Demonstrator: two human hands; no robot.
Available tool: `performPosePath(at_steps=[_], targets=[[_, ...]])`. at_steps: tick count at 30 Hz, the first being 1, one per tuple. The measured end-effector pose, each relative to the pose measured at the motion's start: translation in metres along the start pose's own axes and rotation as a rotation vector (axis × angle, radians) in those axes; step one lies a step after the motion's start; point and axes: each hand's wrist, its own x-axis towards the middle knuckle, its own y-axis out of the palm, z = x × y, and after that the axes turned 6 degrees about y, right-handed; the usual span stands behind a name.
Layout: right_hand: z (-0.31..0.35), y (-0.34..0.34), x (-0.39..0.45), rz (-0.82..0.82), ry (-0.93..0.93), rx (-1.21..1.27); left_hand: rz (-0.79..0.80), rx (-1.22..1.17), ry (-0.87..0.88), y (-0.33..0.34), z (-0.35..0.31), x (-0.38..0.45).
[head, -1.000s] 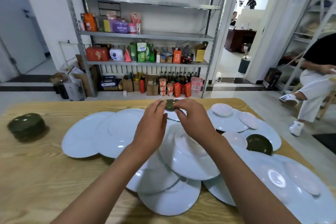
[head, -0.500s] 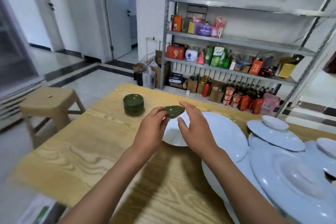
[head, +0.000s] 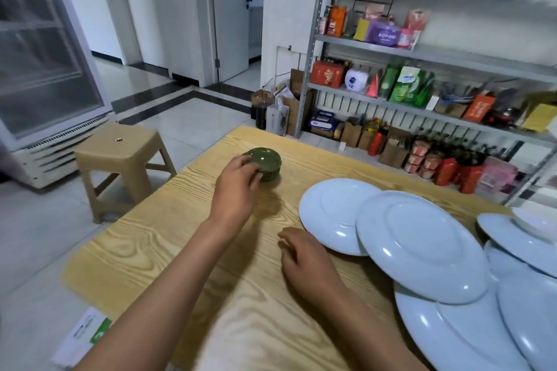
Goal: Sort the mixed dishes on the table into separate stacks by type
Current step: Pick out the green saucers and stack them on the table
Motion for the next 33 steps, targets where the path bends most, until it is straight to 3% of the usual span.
performPosePath(at_steps=[6,11,20,25,33], targets=[[-0.005,0.012,-0.005,-0.060,-0.065,-0.085,0.055,0.033,-0.077,0.025,0.023,0.028],[-0.006,0.014,-0.008,-0.048,-0.026,-0.105,0.204,0.142,-0.093,0.037,0.035,0.036],[-0.003,0.007,-0.011,-0.027,-0.013,-0.002,0.270,0.249,0.065,0.028,0.022,0.013],[0.014,-0.036,-0.022,-0.260,0.098,0.298,0.263,0.211,0.215,0.023,-0.019,-0.011],[-0.011,-0.133,-0.074,-0.460,0.204,0.232,0.306,0.091,0.472,0.033,-0.140,-0.051]])
